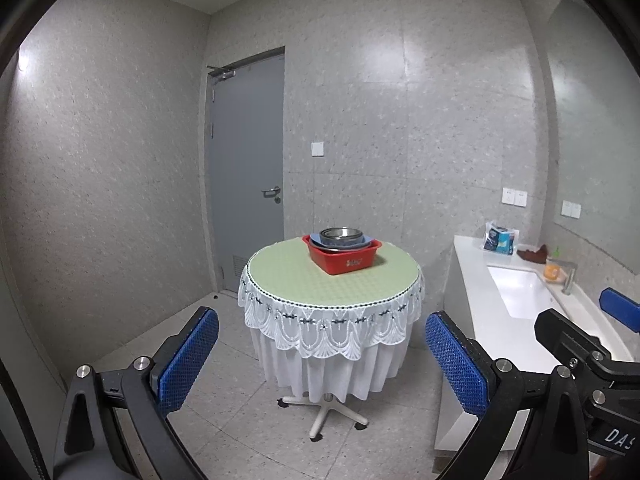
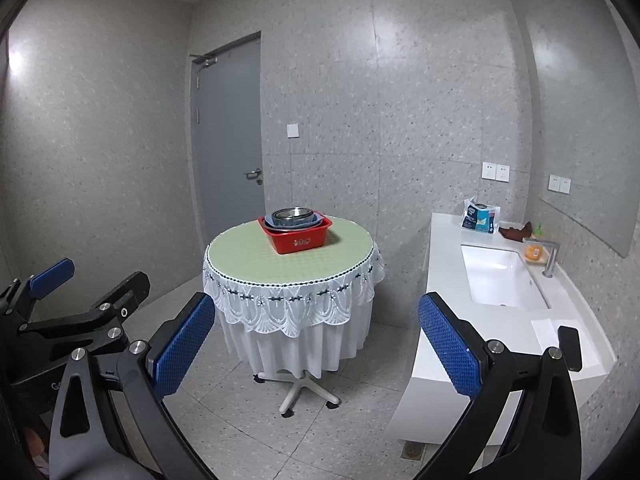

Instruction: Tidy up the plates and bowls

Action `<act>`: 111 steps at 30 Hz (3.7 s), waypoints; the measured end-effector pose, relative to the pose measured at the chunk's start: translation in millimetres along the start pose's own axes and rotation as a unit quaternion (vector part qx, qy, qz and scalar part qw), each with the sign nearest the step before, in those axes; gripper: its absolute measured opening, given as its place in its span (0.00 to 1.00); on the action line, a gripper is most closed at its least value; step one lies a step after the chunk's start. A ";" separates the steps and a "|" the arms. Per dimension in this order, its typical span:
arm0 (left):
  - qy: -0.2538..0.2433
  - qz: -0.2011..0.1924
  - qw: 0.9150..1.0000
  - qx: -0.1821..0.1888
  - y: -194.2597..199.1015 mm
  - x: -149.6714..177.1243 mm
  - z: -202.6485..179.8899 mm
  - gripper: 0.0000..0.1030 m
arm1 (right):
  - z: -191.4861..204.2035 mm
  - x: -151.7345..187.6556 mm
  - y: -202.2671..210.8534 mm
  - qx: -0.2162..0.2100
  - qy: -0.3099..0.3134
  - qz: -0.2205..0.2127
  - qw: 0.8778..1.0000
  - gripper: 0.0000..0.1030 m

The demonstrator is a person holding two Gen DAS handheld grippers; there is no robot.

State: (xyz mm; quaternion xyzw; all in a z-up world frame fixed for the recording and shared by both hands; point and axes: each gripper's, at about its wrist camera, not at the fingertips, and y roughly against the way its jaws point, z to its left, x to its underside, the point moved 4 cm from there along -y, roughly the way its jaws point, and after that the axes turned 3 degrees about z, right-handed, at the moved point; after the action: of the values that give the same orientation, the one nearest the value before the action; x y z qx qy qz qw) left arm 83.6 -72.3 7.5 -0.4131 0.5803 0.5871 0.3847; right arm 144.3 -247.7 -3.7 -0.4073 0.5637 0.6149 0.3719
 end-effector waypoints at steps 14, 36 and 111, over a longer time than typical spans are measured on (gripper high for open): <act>0.001 -0.002 1.000 0.003 15.4 -0.8 18.8 0.99 | 10.2 9.8 19.5 -0.002 -0.004 -0.004 1.000 1.00; 0.004 -0.010 1.000 0.005 14.4 -4.5 21.6 0.99 | 13.0 6.4 27.5 -0.003 0.000 -0.005 1.000 1.00; -0.005 -0.015 1.000 0.002 2.6 -4.8 22.0 0.99 | 10.9 4.0 23.6 0.000 -0.007 0.000 1.000 1.00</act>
State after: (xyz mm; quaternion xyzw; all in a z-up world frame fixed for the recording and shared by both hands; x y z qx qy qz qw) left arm 82.1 -50.3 12.6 -0.4182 0.5731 0.5824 0.3969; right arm 120.2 -239.0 2.2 -0.4032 0.5610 0.6175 0.3762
